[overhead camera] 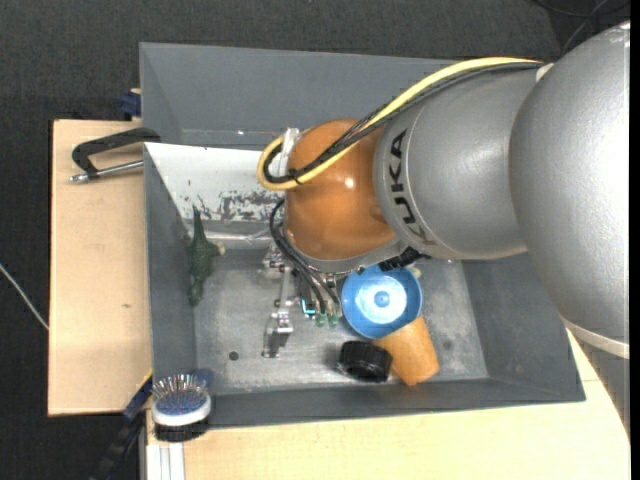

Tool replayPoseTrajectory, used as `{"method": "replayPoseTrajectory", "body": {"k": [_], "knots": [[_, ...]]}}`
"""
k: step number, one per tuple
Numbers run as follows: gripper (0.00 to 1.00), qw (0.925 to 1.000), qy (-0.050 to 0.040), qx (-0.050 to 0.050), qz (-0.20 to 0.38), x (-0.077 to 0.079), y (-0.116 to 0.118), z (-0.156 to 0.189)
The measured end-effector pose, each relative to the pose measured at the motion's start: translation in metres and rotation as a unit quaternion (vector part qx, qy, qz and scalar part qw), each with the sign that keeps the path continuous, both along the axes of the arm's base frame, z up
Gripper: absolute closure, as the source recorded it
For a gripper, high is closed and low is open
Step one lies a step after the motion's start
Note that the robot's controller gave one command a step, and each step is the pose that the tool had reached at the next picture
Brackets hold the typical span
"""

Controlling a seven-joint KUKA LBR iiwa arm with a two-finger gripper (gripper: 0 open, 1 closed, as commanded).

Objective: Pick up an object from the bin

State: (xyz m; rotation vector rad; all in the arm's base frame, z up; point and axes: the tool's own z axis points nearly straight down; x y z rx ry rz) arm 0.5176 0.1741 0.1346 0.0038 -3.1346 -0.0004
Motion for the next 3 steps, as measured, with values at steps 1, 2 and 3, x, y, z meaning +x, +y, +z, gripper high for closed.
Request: {"method": "replayPoseTrajectory", "body": {"k": [1, 2, 3], "knots": [[0.0, 0.9947, -0.003, -0.001, 0.103, -0.019, -0.086, 0.003], [0.0, 0.9767, -0.0026, 0.0, 0.214, -0.009, -0.155, -0.044], [0.0, 0.9739, -0.0094, -0.002, 0.227, 0.053, -0.218, -0.039]]}}
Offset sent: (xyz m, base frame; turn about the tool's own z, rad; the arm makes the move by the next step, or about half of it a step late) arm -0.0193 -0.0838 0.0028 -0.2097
